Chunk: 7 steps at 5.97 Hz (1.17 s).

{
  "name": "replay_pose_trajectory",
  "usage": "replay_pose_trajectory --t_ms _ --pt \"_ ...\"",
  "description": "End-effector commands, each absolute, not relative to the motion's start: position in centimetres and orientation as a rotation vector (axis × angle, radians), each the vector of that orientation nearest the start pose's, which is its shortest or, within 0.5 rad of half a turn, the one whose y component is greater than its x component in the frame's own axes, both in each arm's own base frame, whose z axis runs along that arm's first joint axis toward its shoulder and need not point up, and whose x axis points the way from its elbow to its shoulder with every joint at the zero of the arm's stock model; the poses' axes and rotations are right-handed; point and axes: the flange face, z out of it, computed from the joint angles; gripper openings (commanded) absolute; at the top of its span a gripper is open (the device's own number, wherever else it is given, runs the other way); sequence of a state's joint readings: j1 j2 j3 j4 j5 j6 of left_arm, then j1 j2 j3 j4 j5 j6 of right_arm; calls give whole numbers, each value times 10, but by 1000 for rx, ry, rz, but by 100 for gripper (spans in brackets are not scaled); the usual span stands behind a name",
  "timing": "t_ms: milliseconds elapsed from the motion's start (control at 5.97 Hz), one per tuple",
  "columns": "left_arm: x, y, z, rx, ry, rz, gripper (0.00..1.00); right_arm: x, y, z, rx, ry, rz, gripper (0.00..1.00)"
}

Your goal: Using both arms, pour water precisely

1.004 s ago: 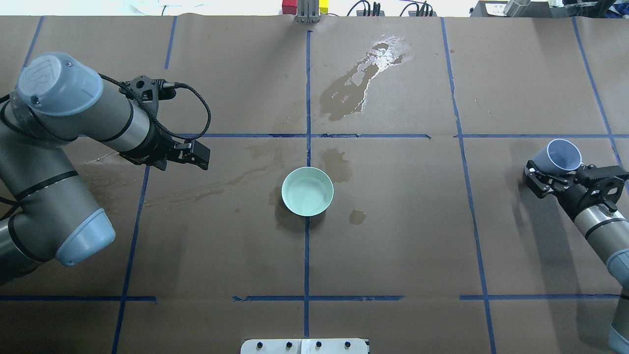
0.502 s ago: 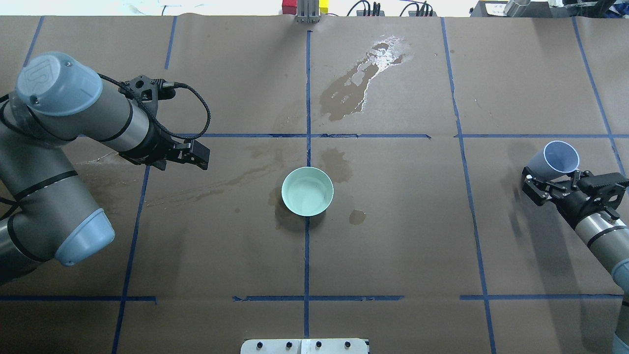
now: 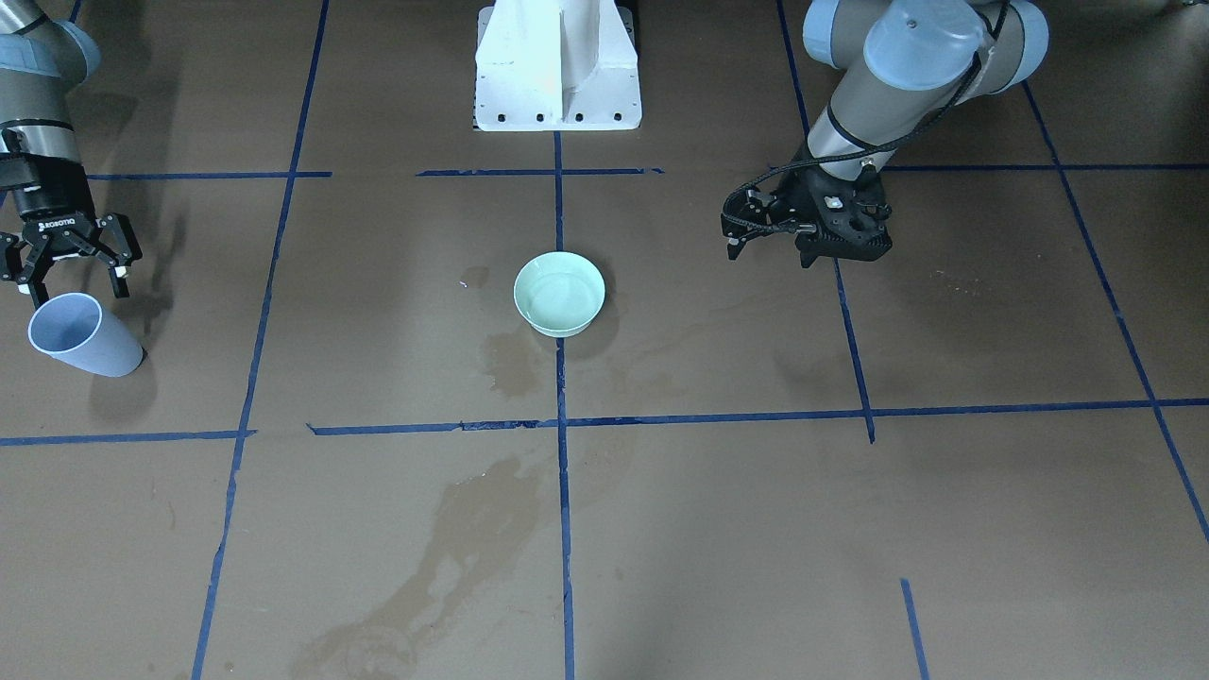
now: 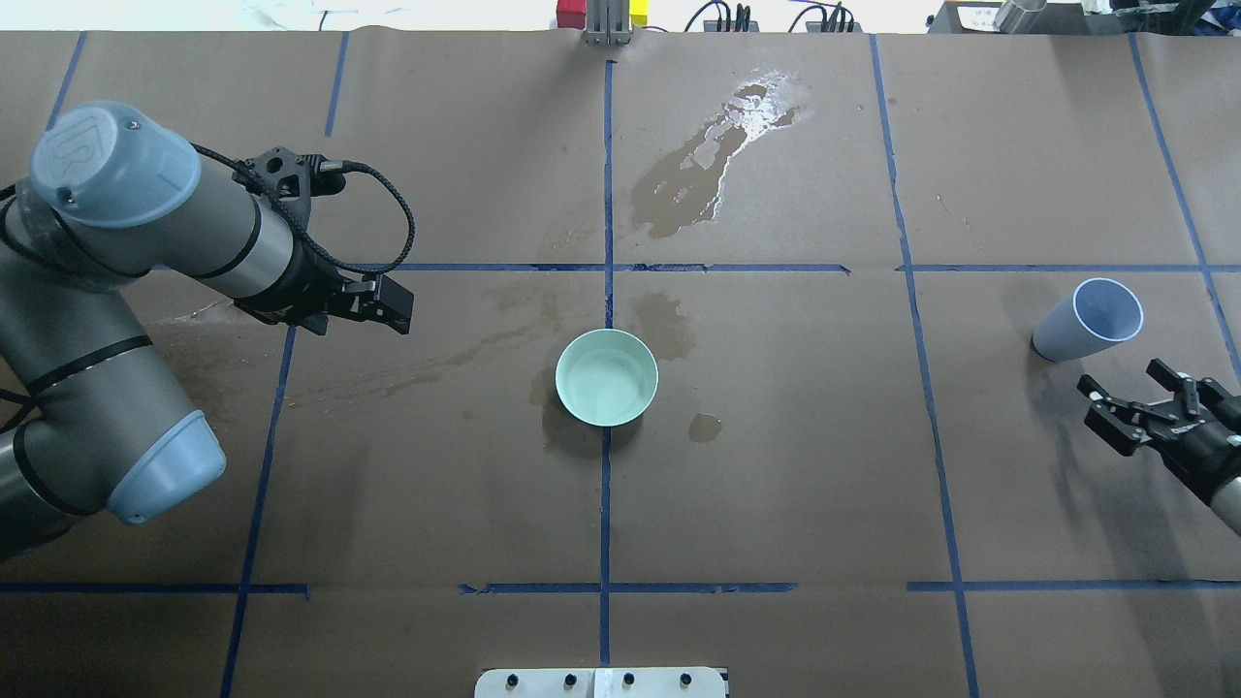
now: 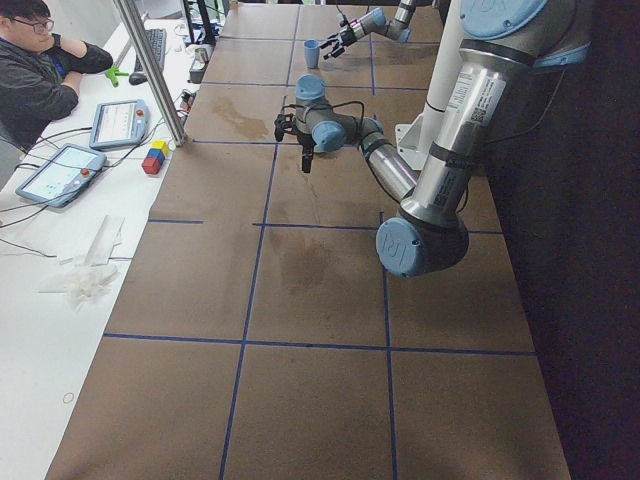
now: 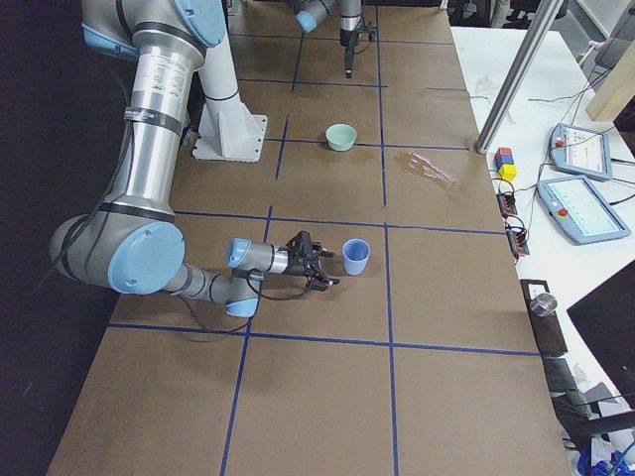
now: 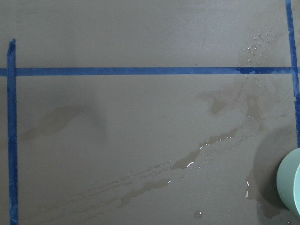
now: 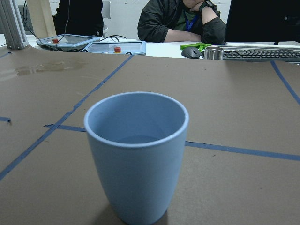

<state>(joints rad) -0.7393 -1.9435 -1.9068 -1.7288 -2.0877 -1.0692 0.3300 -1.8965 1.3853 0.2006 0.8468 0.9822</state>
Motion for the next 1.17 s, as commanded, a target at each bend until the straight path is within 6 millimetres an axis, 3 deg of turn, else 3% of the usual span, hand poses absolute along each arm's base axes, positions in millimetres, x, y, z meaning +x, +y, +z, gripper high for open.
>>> replay_pose_trajectory --t_ms 0,167,502,670,1004 --pt "374 -455 282 99 969 2 100 -171 -264 704 1058 -822 208 100" --pt "374 -454 282 99 970 4 100 -142 -253 711 1044 -833 196 100" --pt "375 -454 278 90 974 -24 100 -133 -248 715 1011 -843 156 100" --pt "376 -453 276 82 977 -45 100 -116 -259 716 965 -856 155 100" --pt "378 -454 276 84 974 -47 100 -56 -277 717 905 -845 144 100"
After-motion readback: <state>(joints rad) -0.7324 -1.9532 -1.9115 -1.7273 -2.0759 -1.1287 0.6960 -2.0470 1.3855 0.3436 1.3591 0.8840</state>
